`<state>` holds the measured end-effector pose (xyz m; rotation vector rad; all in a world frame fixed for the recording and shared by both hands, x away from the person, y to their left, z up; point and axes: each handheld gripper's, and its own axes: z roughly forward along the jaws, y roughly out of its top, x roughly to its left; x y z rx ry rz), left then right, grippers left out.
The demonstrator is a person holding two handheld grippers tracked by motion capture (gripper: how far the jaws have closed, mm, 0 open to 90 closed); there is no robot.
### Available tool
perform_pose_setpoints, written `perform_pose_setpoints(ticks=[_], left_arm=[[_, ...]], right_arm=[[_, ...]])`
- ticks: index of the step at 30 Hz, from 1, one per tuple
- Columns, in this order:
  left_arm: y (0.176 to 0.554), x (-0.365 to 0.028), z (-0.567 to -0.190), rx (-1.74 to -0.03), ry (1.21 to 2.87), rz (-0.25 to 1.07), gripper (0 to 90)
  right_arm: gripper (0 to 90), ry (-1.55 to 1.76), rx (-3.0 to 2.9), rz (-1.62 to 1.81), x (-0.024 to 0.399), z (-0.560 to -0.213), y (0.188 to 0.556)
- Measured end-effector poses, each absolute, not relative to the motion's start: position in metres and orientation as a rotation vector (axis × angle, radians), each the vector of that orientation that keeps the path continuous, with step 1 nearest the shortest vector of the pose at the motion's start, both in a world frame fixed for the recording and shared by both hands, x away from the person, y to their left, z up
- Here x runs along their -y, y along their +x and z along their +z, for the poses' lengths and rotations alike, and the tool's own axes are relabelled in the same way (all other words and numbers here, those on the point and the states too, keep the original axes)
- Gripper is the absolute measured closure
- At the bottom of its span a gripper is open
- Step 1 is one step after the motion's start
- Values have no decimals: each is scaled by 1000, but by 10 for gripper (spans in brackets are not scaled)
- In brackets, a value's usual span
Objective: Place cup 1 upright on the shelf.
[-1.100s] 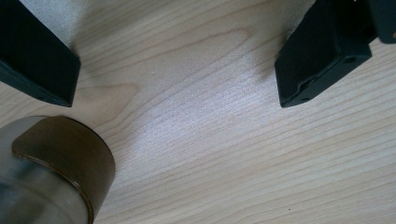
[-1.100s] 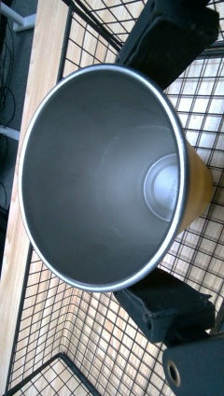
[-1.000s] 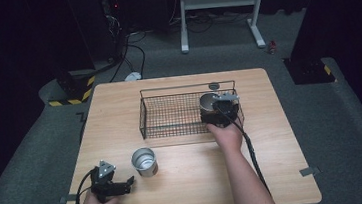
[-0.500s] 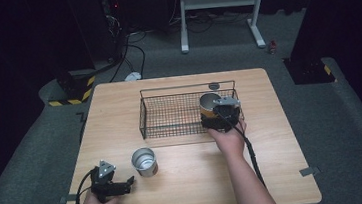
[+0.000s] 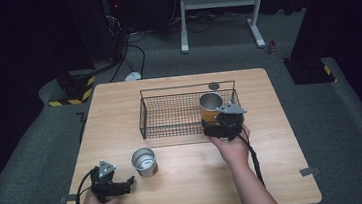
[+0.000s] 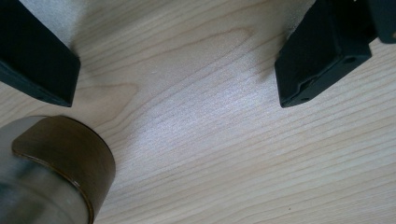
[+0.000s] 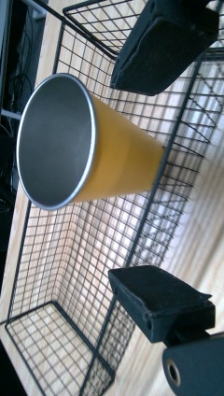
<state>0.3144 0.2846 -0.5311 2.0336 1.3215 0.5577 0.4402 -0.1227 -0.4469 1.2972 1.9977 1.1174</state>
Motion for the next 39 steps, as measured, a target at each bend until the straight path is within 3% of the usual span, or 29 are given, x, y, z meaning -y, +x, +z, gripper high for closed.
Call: perform_pose_setpoints(ticks=[14,27,39], left_arm=[[314,-283,-531,-1330,2031,560,4],[314,-285,-531,-1308,2048,554,4],[315,-288,-528,-1294,2052,491,4]], right_arm=[[92,1277,-2035,1137,133,-461,392],[110,1275,-2105,974,147,-509,355],[101,1328,-2224,894,149,-525,355]])
